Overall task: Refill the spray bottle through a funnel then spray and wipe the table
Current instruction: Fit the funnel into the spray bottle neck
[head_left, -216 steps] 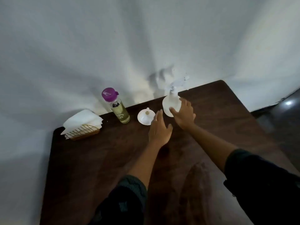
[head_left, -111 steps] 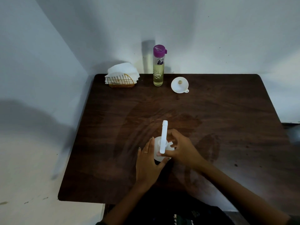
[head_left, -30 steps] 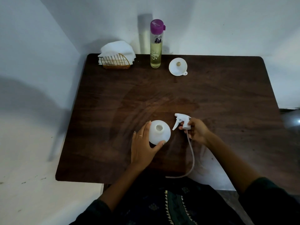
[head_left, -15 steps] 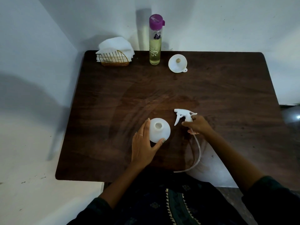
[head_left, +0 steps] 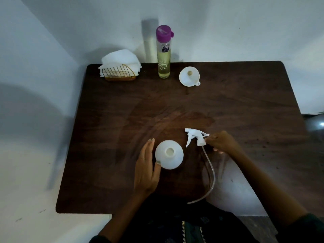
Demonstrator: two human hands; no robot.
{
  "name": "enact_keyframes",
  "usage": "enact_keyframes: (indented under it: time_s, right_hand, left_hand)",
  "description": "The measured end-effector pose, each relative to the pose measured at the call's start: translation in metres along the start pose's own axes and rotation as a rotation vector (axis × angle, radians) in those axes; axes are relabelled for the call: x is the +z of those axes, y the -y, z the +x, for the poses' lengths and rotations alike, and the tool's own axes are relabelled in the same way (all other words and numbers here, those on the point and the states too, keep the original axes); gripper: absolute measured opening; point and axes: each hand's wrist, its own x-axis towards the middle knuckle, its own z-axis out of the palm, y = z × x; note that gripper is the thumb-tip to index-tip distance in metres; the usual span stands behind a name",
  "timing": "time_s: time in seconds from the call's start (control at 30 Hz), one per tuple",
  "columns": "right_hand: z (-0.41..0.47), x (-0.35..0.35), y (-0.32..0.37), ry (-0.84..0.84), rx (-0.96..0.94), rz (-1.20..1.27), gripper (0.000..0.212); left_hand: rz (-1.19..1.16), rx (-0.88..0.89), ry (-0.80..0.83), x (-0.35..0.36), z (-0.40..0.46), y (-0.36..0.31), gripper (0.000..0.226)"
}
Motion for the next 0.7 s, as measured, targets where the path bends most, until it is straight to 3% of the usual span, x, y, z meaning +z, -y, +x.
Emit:
enact_keyframes:
  time_s: [0.1,0.17,0.23,0.4,0.7]
  right_hand:
    - [0.005,-0.017,-0.002,-0.076,-0.074,0.019,0.029]
    - [0.016,-0.026,-0.003,-0.085,-0.138,0.07,0.021]
    - [0.032,-0.03,-0.001,-0.117,-0.154,0.125,0.02]
    - [0.073,-0.04,0.028,-0.14,-0.199,0.304,0.05]
    - [0.16,-0.057,0.111,-0.191,-0.376,0.28,0.079]
  left_hand:
    - [-0.072,-0.17,-0.181,-0.002,0.026,0.006,0.046]
    - [-0.07,-0.265,-0.209,-0.002,0.053,0.01,0.041]
    - [-0.068,-0.327,-0.15,0.001,0.084,0.008,0.04]
    - [-0.104,-0.337,0.097,0.026,0.172,-0.018,0.052]
    - [-0.201,-0.335,0.319,0.091,0.294,-0.064,0.071]
